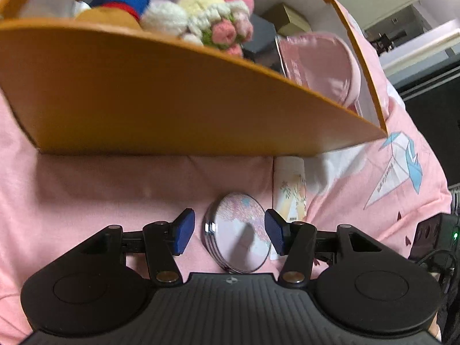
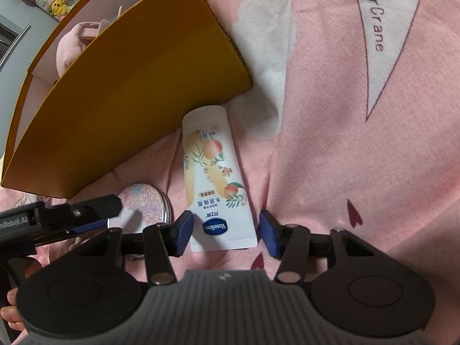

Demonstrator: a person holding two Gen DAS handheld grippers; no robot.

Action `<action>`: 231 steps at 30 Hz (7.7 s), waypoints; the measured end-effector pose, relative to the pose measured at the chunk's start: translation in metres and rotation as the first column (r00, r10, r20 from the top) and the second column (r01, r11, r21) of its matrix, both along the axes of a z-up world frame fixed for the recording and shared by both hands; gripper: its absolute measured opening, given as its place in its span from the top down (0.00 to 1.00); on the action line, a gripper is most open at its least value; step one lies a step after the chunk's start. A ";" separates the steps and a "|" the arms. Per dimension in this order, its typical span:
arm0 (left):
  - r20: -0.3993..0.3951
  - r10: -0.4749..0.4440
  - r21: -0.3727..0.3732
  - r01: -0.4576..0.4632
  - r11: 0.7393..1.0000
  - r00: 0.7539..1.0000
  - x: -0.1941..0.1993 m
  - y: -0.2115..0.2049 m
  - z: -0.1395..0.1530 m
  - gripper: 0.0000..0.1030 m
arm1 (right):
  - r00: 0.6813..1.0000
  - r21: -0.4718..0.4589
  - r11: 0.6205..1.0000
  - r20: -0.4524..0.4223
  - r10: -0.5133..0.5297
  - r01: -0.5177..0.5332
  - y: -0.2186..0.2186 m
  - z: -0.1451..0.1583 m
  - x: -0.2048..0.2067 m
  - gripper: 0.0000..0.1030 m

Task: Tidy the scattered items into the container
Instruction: 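Grasp the round compact mirror with the left tool while the right tool grasps the white lotion tube, then lift the compact and lotion tube with both tools over the orange box, then lower the compact and lotion tube into the orange box and open both tools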

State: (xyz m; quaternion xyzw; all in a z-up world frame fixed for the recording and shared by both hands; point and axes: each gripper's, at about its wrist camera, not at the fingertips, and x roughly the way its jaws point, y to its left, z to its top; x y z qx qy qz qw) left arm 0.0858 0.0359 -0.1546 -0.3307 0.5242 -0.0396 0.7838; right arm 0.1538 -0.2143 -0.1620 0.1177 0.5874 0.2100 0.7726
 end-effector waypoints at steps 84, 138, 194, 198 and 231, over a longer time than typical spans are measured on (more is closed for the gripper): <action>0.155 -0.075 0.242 0.035 0.970 0.985 -0.030 -0.016 0.053 0.86 | 0.846 -0.265 0.951 0.459 0.272 -0.162 0.053 0.099 -0.060 0.97; 0.366 -0.086 0.245 -0.007 0.969 0.927 -0.037 0.008 0.159 0.86 | 0.752 -0.037 0.955 0.608 0.255 -0.294 0.039 0.230 -0.025 0.96; 0.259 -0.041 0.442 -0.080 0.893 0.965 0.108 0.114 0.127 0.85 | 0.096 -0.636 0.461 0.522 0.848 -0.619 0.151 0.125 0.140 0.94; 0.252 -0.028 0.449 -0.091 0.889 0.967 0.114 0.110 0.122 0.86 | 0.186 -0.549 0.549 0.580 0.793 -0.630 0.140 0.139 0.141 0.94; 0.228 0.056 0.496 -0.166 0.853 0.972 0.102 0.099 0.137 0.77 | 0.666 -0.125 0.912 0.645 0.374 -0.391 0.058 0.156 0.068 0.86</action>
